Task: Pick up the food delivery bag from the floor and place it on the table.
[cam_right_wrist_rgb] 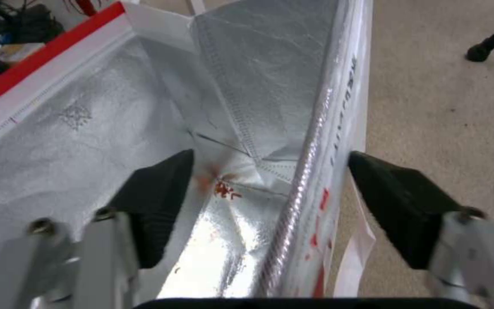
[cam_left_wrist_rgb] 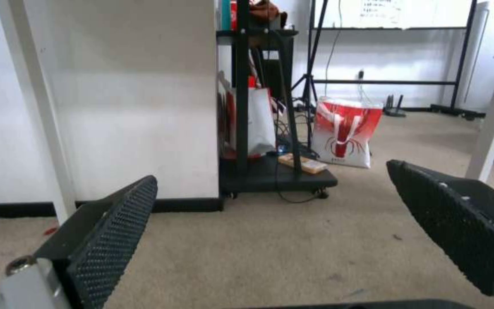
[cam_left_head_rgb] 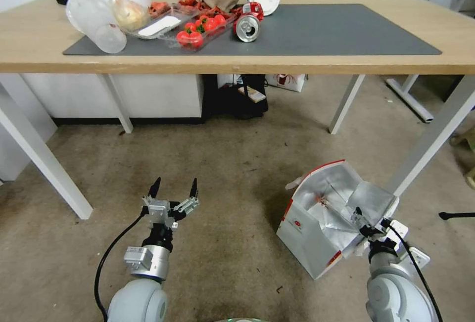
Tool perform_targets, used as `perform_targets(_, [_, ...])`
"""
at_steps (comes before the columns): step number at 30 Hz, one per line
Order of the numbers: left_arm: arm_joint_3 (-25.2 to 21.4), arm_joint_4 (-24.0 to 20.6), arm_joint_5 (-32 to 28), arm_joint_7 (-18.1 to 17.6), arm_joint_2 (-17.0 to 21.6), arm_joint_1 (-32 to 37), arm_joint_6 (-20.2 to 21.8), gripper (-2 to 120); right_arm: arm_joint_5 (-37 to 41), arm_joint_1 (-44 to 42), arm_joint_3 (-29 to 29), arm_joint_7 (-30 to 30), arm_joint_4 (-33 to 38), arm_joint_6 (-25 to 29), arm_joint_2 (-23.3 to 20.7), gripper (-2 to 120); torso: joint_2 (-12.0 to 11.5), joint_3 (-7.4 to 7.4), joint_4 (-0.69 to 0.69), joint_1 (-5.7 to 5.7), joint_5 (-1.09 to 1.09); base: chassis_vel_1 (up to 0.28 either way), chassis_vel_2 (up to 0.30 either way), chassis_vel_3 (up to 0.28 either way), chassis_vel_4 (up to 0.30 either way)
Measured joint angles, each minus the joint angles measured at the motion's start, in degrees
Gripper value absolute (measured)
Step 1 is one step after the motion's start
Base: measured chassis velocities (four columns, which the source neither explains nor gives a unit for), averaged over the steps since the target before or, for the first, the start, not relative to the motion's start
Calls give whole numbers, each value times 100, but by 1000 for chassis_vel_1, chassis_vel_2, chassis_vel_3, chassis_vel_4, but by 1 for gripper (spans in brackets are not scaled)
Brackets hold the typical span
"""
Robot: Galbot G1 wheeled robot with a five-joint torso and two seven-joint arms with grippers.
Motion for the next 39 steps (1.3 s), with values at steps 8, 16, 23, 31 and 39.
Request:
perform_targets(8, [-4, -12, 0, -13, 0, -5, -7, 100, -94, -50, -8, 26, -60, 23, 10, 41, 1, 0, 0, 0, 0, 0, 0, 0, 0])
perform_targets(16, [2, -14, 0, -16, -2, -9, -7, 100, -129, -88, 18, 21, -66, 88, 17, 14, 2, 0, 0, 0, 0, 0, 0, 0, 0])
perform_targets(23, [2, -10, 4, -18, -2, -19, -8, 100, -184, -121, -4, 13, -67, 154, 33, 0, 2, 0, 0, 0, 0, 0, 0, 0, 0])
perform_targets(31, [-39, 5, -30, -27, 43, -24, -15, 100, -240, -191, -22, 19, 122, 169, 36, 0, 2, 0, 0, 0, 0, 0, 0, 0, 0])
perform_targets(39, [-35, 30, -35, -89, 51, -68, 3, 100, -923, -959, -344, -974, 1160, 262, -382, 0, 3, 0, -1, 1, 0, 0, 0, 0, 0])
